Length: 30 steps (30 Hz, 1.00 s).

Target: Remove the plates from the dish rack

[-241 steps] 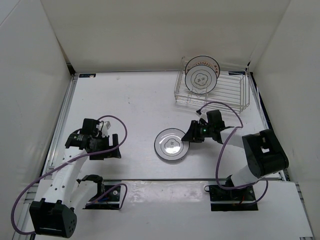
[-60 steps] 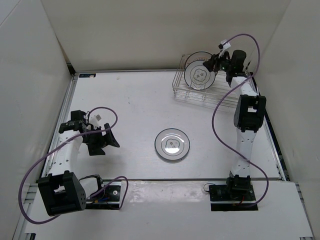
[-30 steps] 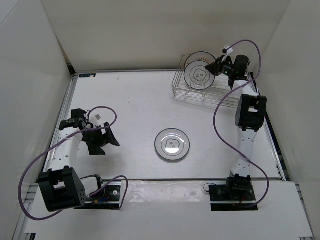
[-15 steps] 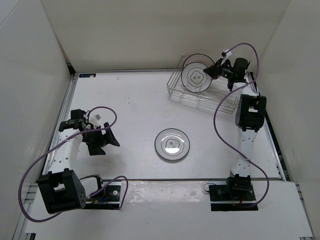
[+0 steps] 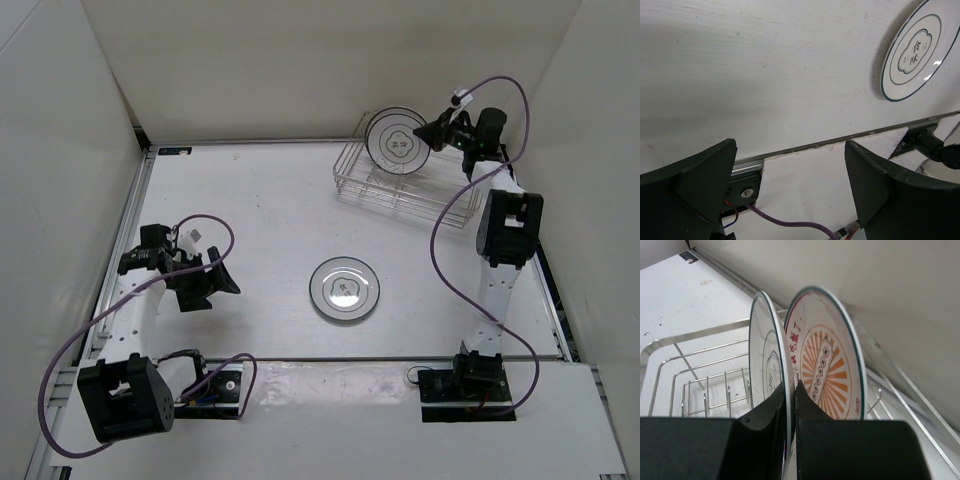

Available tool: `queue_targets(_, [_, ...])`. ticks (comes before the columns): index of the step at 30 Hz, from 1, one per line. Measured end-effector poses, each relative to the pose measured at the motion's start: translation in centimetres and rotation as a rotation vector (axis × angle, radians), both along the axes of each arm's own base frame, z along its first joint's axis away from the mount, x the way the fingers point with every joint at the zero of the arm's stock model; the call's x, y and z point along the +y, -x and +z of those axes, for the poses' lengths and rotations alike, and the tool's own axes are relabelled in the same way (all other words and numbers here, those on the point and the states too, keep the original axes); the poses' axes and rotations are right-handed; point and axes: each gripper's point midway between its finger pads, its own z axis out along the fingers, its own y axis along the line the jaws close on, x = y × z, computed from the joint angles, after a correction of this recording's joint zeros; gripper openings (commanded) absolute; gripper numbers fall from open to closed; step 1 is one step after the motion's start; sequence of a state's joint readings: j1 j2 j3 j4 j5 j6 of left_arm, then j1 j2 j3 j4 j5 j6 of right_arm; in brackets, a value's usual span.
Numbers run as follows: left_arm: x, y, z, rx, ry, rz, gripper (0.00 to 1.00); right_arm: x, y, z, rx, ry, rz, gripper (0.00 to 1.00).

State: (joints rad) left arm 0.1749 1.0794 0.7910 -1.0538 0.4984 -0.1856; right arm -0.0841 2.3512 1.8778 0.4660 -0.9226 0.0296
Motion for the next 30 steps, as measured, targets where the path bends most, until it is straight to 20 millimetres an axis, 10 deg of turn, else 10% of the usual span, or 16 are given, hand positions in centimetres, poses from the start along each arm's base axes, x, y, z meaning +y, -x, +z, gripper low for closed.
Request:
queue_targets(17, [-0.3, 0.5, 0.4, -0.088, -0.015, -0.007, 1.00, 1.2, 6.1, 14.2, -0.170, -0.011, -0.015, 0.00])
queue_targets(24, [-1.0, 0.8, 0.8, -0.109, -0.047, -0.070, 1.00, 3.7, 15.6, 14.5, -0.043, -0.102, 0.047, 0.00])
queue_targets(30, [-1.0, 0.4, 1.2, -0.153, -0.087, -0.089, 1.00, 10.6, 28.0, 10.8, 0.171, -0.122, 0.210, 0.00])
